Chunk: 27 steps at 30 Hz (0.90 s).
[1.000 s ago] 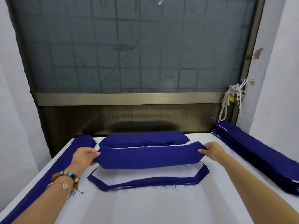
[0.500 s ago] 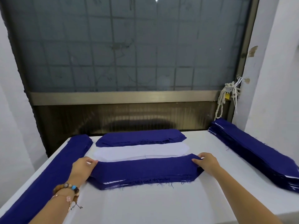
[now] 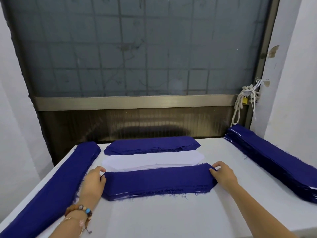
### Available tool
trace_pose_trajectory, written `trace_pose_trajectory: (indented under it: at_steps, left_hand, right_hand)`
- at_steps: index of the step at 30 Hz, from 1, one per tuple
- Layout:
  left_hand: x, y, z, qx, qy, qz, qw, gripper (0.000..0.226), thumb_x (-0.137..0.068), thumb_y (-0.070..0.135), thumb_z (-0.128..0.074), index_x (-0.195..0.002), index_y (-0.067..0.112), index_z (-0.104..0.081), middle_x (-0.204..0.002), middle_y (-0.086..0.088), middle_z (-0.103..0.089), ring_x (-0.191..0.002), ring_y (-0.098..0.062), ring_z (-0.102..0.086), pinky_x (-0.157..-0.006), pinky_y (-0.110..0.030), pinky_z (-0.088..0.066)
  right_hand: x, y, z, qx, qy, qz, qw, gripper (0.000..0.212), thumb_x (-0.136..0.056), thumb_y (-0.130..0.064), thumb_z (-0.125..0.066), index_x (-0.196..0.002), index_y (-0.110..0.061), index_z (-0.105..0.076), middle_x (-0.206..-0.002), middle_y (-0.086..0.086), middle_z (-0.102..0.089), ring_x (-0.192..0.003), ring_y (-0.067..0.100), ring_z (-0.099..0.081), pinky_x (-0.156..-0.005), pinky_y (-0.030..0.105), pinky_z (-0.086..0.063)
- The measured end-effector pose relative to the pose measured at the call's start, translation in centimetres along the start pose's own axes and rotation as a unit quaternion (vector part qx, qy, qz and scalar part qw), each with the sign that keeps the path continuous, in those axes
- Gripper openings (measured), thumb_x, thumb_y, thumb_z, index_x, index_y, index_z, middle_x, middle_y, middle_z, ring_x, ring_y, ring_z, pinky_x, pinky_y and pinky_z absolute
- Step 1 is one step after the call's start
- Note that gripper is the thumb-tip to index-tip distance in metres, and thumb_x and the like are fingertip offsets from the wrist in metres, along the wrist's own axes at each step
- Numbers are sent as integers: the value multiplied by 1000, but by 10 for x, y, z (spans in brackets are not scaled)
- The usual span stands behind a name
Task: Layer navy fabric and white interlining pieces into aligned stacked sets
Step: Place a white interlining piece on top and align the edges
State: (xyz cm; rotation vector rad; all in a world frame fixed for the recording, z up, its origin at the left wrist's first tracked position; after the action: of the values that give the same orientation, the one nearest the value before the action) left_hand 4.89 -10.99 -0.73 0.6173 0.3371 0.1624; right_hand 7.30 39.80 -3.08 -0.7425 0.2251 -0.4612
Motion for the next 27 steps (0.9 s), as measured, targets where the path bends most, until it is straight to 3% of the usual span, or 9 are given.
trace_pose_trajectory:
  at_steps: [8, 14, 18, 21, 25, 27]
  left_hand:
    - [12, 9, -1, -22, 20, -19, 999, 30, -96, 7, -52, -126, 9, -50, -104, -10, -58, -88, -17, -57, -78, -26, -49]
    - [10, 9, -2, -27, 26, -37, 999, 22, -95, 4, -51, -116, 8, -55, -111, -13, -56, -88, -19, -54, -80, -31, -50]
    - [9, 14, 1, -120, 55, -66, 989, 29, -93, 11, -56, -121, 19, -53, -113, -4, -51, -92, -13, -48, -80, -26, -47]
    - [10, 25, 3, -206, 70, -105, 970, 28, -91, 15, -58, -113, 33, -54, -114, 5, -49, -97, -11, -43, -81, -23, -41]
    - [8, 32, -3, -229, 54, -129, 963, 31, -89, 7, -52, -99, 37, -57, -107, 11, -49, -97, -10, -40, -83, -22, -33]
    - [9, 33, -4, -221, 55, -136, 964, 32, -88, 4, -51, -95, 35, -57, -104, 10, -51, -95, -11, -41, -83, -23, -34]
  right_hand:
    - [9, -9, 3, 80, 31, 55, 995, 8, -99, -29, -45, -106, -29, -45, -74, -1, -61, -74, 16, -60, -71, 32, -50]
    - [17, -20, 0, 149, 42, 97, 983, 21, -102, -23, -30, -109, -30, -49, -99, -7, -64, -87, 16, -59, -78, 32, -48]
    - [18, -23, 1, 176, 57, 103, 977, 21, -102, -25, -34, -112, -32, -51, -109, -2, -54, -96, 17, -54, -80, 31, -43]
    - [18, -29, 1, 228, 88, 107, 964, 22, -100, -22, -39, -110, -38, -51, -108, -5, -46, -100, 14, -45, -90, 33, -33]
    - [27, -49, -5, 309, 117, 189, 925, 24, -89, -18, -53, -98, -39, -47, -107, -8, -42, -100, 14, -36, -93, 33, -24]
    - [26, -50, -8, 306, 105, 190, 927, 24, -91, -16, -50, -96, -39, -46, -107, -10, -46, -99, 13, -38, -92, 32, -24]
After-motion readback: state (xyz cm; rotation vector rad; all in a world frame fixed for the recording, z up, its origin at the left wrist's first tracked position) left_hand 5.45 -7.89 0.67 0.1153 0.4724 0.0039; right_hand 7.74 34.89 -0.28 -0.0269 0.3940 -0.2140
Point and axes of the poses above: each hand's wrist, its own x-axis away from the middle knuckle, its own z-axis out of the back of the hand, y = z × x, the point moved 8 cm from there along -x, towards the middle knuckle
